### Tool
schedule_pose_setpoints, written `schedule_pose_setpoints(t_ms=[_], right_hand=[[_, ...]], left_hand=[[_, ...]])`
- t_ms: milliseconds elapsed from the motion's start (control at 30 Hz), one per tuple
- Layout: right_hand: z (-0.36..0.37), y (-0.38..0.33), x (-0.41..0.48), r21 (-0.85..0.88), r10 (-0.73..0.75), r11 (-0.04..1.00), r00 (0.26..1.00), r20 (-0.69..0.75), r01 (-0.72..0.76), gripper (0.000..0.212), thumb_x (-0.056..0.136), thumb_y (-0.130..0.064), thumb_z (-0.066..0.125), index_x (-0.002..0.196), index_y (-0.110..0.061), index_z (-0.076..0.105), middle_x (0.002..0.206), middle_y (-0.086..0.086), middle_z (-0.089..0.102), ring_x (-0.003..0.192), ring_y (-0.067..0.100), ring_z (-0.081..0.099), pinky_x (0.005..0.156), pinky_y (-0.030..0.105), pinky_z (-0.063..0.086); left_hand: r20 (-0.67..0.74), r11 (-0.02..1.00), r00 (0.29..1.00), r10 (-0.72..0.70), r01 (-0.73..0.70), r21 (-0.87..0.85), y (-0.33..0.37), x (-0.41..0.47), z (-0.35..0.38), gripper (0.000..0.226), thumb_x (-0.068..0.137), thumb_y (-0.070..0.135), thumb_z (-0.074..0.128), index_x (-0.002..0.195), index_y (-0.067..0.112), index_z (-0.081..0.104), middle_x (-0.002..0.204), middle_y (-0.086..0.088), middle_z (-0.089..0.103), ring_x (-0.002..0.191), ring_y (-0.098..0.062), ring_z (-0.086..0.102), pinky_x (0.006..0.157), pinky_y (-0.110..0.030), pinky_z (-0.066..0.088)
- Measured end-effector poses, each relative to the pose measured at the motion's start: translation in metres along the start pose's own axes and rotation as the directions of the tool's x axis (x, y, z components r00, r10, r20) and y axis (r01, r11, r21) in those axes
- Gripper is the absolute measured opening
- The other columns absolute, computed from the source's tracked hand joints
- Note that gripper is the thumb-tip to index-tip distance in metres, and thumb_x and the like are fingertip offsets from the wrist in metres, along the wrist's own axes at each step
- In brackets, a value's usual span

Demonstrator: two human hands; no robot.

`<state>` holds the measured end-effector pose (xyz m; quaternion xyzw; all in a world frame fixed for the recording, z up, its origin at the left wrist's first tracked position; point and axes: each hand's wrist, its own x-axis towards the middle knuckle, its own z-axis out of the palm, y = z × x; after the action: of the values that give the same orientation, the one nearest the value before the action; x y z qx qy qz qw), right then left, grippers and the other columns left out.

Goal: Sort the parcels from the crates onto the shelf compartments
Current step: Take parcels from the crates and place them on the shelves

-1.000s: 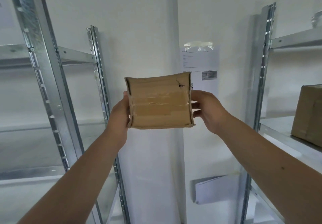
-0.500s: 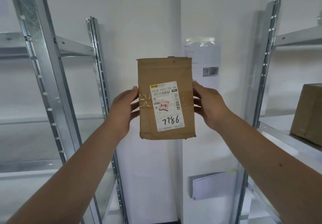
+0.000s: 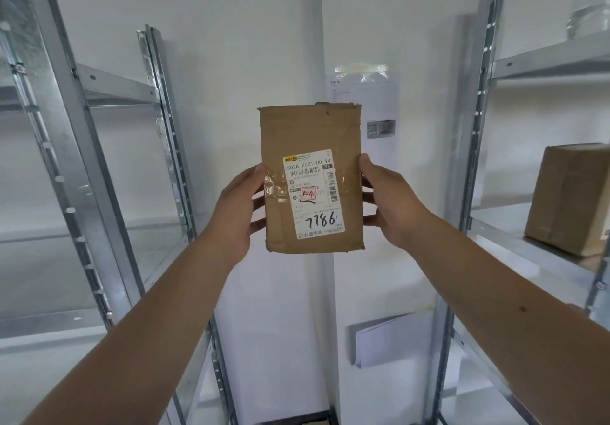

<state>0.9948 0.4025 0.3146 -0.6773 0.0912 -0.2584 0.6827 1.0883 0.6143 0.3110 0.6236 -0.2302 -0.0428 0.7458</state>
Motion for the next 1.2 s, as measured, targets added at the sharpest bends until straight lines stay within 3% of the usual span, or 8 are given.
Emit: schedule_pose_setpoints(t_ms=[167, 267, 433, 567, 800, 1000, 1200], right_hand=[[-0.024, -0.003, -0.013, -0.004, -0.004, 1.0, 0.999, -0.036, 0.004, 0.04, 0.107, -0.057, 0.052, 0.127, -0.03, 0.072, 0.115, -0.008, 0.079, 0.114, 0.023, 0.074, 0.096, 0.061, 0.059], [-0.043, -0.001, -0.023, -0.043, -0.046, 0.998, 0.998, -0.033, 0.044, 0.029, 0.103, -0.041, 0.066, 0.131, -0.031, 0.07, 0.115, -0.005, 0.08, 0.113, 0.024, 0.074, 0.096, 0.062, 0.059], [-0.074, -0.001, -0.043, -0.09, -0.079, 0.993, 0.992, -0.098, 0.07, 0.043, 0.095, -0.023, 0.079, 0.136, -0.029, 0.066, 0.115, -0.001, 0.08, 0.11, 0.025, 0.076, 0.092, 0.06, 0.061], [-0.095, -0.005, -0.067, -0.108, -0.097, 0.991, 0.977, -0.187, 0.078, 0.036, 0.097, -0.018, 0.076, 0.13, -0.03, 0.068, 0.109, -0.002, 0.081, 0.1, 0.02, 0.079, 0.083, 0.051, 0.063], [-0.123, -0.003, -0.12, -0.127, -0.09, 0.991, 0.918, -0.385, 0.043, 0.041, 0.095, -0.016, 0.077, 0.133, -0.028, 0.069, 0.111, -0.001, 0.081, 0.105, 0.024, 0.078, 0.09, 0.059, 0.062], [-0.138, 0.001, -0.195, -0.134, -0.104, 0.99, 0.81, -0.578, 0.032, 0.035, 0.095, -0.014, 0.076, 0.126, -0.028, 0.071, 0.11, -0.002, 0.081, 0.105, 0.022, 0.077, 0.09, 0.059, 0.062], [-0.165, -0.009, -0.275, -0.144, -0.095, 0.989, 0.664, -0.741, -0.02, 0.036, 0.097, -0.016, 0.073, 0.132, -0.026, 0.067, 0.105, 0.0, 0.082, 0.102, 0.024, 0.079, 0.087, 0.054, 0.063]], left_hand=[[0.07, 1.0, 0.997, -0.016, 0.017, -0.022, -0.005, -0.001, 0.026, 0.033, 0.102, 0.053, 0.061, 0.125, 0.03, 0.072, 0.117, 0.007, 0.078, 0.119, -0.023, 0.07, 0.105, -0.055, 0.054], [0.124, 0.999, 0.992, -0.03, 0.034, -0.031, -0.01, -0.002, 0.042, 0.03, 0.104, 0.051, 0.058, 0.122, 0.032, 0.072, 0.117, 0.008, 0.078, 0.119, -0.023, 0.07, 0.106, -0.056, 0.053], [0.212, 0.996, 0.976, -0.059, 0.07, -0.046, -0.015, -0.005, 0.071, 0.033, 0.102, 0.053, 0.062, 0.127, 0.032, 0.069, 0.118, 0.007, 0.078, 0.12, -0.023, 0.07, 0.106, -0.058, 0.053], [0.294, 0.996, 0.954, -0.06, 0.075, -0.041, -0.025, -0.011, 0.096, 0.036, 0.098, 0.031, 0.074, 0.132, 0.029, 0.065, 0.116, 0.006, 0.079, 0.116, -0.021, 0.072, 0.105, -0.059, 0.053], [0.459, 0.996, 0.887, -0.049, 0.079, -0.046, -0.041, -0.033, 0.134, 0.051, 0.092, 0.017, 0.08, 0.136, 0.032, 0.06, 0.118, 0.006, 0.078, 0.114, -0.021, 0.073, 0.1, -0.059, 0.055], [0.637, 0.995, 0.769, -0.045, 0.091, -0.04, -0.044, -0.068, 0.171, 0.051, 0.092, 0.014, 0.079, 0.135, 0.033, 0.061, 0.114, 0.005, 0.079, 0.107, -0.02, 0.076, 0.093, -0.052, 0.059], [0.791, 0.989, 0.611, -0.038, 0.138, -0.06, -0.047, -0.119, 0.226, 0.055, 0.09, 0.013, 0.081, 0.137, 0.032, 0.06, 0.114, 0.005, 0.08, 0.1, -0.016, 0.078, 0.079, -0.041, 0.059]])
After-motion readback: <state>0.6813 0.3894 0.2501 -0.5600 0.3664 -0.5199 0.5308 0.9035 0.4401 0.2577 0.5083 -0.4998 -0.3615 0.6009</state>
